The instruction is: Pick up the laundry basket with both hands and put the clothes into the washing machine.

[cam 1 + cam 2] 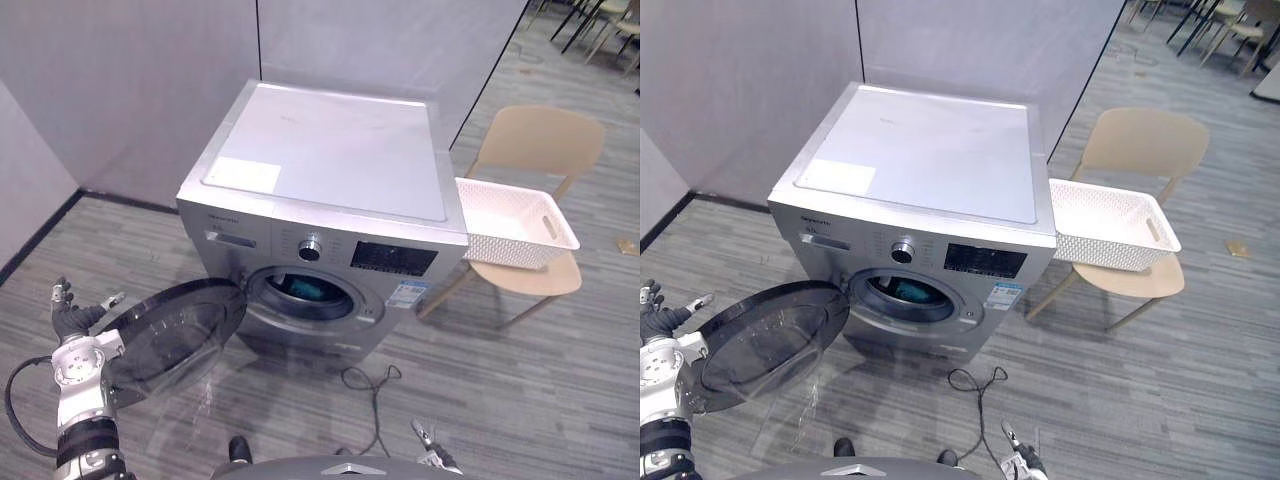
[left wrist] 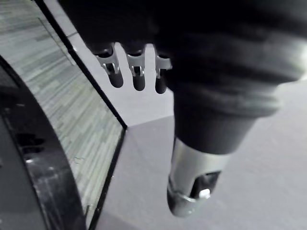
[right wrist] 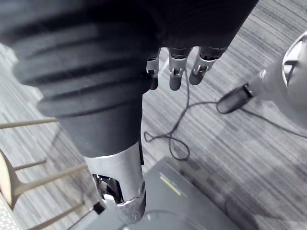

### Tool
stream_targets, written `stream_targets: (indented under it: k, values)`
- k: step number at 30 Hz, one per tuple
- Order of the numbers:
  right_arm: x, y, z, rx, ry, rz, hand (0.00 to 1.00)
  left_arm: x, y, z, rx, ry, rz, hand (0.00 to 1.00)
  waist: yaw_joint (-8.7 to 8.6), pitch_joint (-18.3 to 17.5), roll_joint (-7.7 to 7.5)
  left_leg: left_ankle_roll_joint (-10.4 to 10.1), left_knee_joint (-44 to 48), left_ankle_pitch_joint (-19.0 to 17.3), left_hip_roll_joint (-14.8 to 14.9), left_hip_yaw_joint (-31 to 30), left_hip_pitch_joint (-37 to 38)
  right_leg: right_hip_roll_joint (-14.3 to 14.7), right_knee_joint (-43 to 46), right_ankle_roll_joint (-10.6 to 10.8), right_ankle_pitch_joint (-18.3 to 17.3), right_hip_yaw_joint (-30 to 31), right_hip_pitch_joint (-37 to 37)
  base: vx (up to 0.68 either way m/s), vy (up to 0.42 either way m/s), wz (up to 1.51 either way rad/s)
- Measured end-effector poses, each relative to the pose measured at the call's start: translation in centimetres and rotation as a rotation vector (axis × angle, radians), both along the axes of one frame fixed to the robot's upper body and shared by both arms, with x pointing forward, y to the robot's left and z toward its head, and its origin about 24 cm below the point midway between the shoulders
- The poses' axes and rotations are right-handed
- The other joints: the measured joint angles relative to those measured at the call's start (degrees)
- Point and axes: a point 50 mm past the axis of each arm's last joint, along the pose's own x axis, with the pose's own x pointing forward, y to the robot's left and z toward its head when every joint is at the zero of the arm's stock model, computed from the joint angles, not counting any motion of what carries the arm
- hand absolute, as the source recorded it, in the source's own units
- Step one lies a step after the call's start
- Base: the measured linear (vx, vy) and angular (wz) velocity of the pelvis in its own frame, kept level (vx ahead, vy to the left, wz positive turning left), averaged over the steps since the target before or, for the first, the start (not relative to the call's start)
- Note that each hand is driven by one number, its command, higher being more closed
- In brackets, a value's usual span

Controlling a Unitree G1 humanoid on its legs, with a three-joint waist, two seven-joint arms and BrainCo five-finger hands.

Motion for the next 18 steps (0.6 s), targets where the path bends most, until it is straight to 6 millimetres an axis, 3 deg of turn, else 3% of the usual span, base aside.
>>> stream_targets:
  k: [3, 8, 12, 18]
  values:
    - [1.5, 0.6, 0.2, 0.017, -0.029, 0.054, 0.00, -1.2, 0.3, -3.2, -0.162, 0.072, 0.080, 0.00, 0.48, 2.7, -0.30, 0.0, 0.0, 0.0, 0.1, 0.7, -0.7, 0.2, -0.2, -0.2, 0.4, 1.0, -0.9, 0.00, 0.015, -0.13]
    - [2.6, 0.7, 0.5, 0.009, -0.048, 0.104, 0.00, -2.5, 1.1, -4.7, -0.231, 0.122, 0.131, 0.00, 0.81, 3.6, -1.54, -0.1, 0.0, -0.2, -0.1, 1.1, -0.6, 0.1, -0.2, -0.2, 0.5, 1.4, -1.1, 0.03, 0.009, -0.05]
    - [3.3, 0.7, 0.6, 0.001, -0.058, 0.136, 0.00, -4.3, -0.3, -7.0, -0.285, 0.187, 0.119, 0.00, 0.88, 4.4, -1.17, 0.3, 0.0, -0.9, -1.0, 1.2, 1.4, -0.6, -0.2, -0.2, 0.5, 1.7, 0.5, 0.01, 0.036, -0.02]
    - [3.1, 0.6, 0.5, -0.013, -0.024, 0.185, 0.00, -9.0, -4.7, -12.0, -0.410, 0.393, 0.049, 0.00, 1.11, 4.6, -0.11, 1.5, 0.0, -2.0, -3.2, 1.0, 3.1, -2.8, -0.3, 1.3, 1.0, 1.8, 2.1, 0.00, 0.093, 0.03]
